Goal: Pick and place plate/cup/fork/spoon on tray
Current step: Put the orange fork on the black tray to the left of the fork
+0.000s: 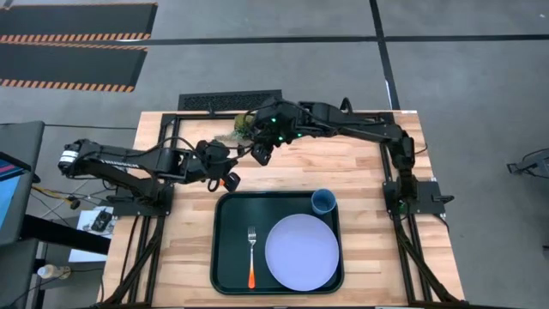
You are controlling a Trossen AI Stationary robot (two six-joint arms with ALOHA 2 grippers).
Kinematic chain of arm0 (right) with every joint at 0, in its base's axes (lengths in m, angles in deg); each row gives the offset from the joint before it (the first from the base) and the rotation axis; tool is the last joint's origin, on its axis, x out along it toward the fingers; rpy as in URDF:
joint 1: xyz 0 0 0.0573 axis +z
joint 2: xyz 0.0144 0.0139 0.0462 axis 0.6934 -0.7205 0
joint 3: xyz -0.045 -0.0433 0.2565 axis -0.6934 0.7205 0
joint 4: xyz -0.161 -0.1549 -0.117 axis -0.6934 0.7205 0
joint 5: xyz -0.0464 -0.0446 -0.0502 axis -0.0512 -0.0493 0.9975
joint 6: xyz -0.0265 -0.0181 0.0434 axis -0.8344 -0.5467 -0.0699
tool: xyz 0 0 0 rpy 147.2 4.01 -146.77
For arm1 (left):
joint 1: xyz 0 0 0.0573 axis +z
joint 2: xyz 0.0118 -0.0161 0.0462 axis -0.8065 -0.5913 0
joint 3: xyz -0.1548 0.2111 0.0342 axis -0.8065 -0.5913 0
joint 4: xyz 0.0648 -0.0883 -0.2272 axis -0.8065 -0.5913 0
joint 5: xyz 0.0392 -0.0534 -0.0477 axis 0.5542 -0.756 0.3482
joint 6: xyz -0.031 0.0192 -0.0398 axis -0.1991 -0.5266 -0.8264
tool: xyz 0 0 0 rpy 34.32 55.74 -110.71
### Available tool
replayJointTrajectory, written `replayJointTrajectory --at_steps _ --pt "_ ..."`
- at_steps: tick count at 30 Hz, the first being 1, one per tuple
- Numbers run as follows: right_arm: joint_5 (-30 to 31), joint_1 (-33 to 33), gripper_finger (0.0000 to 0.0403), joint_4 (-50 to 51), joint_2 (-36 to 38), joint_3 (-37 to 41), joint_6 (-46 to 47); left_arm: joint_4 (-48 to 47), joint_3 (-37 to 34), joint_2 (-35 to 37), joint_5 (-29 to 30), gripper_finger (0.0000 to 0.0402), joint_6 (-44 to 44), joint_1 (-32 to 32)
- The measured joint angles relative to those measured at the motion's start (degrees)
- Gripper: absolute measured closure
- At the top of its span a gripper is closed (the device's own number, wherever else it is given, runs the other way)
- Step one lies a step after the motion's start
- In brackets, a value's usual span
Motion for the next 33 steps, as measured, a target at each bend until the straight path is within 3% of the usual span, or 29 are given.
replayJointTrajectory --at_steps 9,33 --pt "-0.04 0.5 0.0225 -4.15 -3.09 -0.18 1.11 0.57 0.11 -0.62 1.84 0.0401 -0.05 -1.58" --pt "-0.34 0.45 0.0228 -1.27 -4.83 0.0 1.18 1.27 0.11 -3.85 2.46 0.0401 0.29 -2.52"
